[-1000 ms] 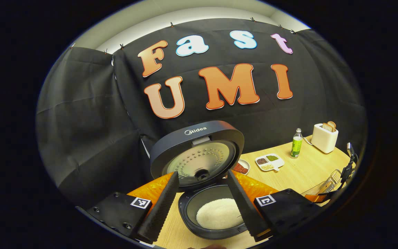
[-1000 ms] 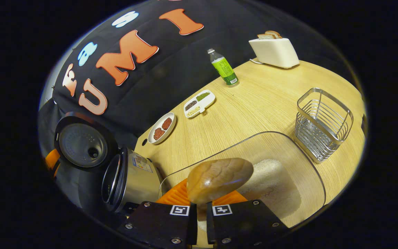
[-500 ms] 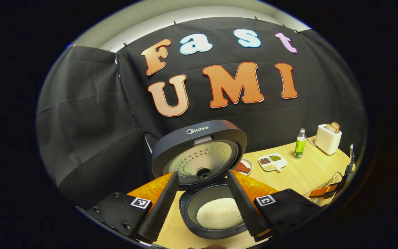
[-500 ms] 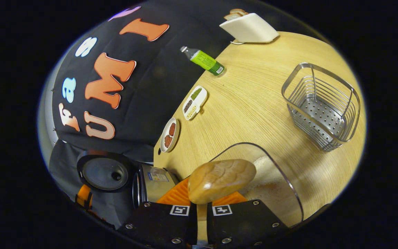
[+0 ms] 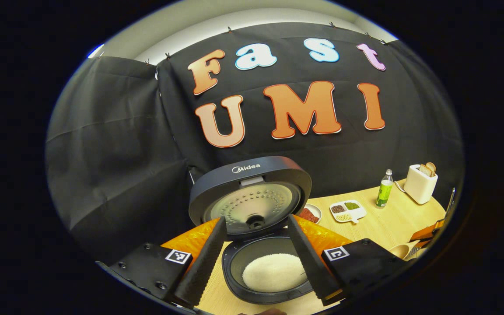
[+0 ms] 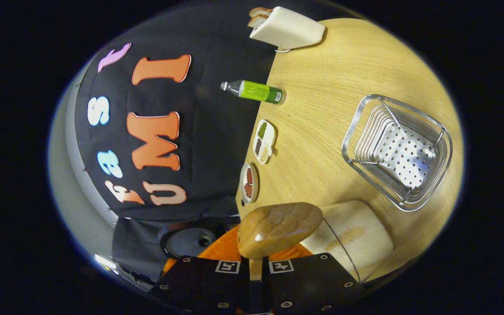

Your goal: Close the left gripper, press the button to open the rice cooker; take a wooden spoon from the chopstick holder with the right hand, scoop a spoonful of rice and pour it into the rice cooker, then put the wooden spoon back into the chopstick holder.

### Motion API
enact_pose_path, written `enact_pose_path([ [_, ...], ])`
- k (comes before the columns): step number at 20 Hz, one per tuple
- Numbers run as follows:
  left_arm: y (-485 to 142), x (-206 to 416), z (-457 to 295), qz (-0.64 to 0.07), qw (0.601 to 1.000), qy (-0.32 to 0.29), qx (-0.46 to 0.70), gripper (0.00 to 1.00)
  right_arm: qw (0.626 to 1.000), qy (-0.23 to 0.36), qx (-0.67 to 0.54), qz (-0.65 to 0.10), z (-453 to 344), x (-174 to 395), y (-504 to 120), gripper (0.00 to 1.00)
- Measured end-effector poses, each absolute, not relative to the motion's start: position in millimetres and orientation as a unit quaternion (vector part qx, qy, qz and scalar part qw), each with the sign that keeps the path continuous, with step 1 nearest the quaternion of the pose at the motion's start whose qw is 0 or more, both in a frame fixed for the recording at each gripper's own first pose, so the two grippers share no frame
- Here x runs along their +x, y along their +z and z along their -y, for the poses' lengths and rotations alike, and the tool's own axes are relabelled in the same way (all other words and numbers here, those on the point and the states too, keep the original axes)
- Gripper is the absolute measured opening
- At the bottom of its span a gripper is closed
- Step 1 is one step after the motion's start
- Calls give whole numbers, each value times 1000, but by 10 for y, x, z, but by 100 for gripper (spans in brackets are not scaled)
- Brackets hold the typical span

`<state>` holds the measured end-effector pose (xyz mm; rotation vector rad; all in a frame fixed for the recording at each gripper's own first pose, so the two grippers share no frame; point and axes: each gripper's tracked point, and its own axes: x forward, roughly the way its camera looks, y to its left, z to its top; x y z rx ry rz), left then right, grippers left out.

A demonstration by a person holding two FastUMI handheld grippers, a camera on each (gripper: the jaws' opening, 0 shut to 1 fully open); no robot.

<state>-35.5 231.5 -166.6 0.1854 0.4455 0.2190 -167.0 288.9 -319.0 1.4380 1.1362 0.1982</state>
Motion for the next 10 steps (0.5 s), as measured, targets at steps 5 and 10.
enact_pose_path([
  [5, -1544, -436, -2328, -201, 967, 134, 75, 95, 543, 102, 691, -466, -3001, -1242, -2781, 10],
  [10, -1429, -640, -2552, -186, 965, 171, 62, 87, 525, 175, 683, -476, -3640, -915, -2270, 10],
])
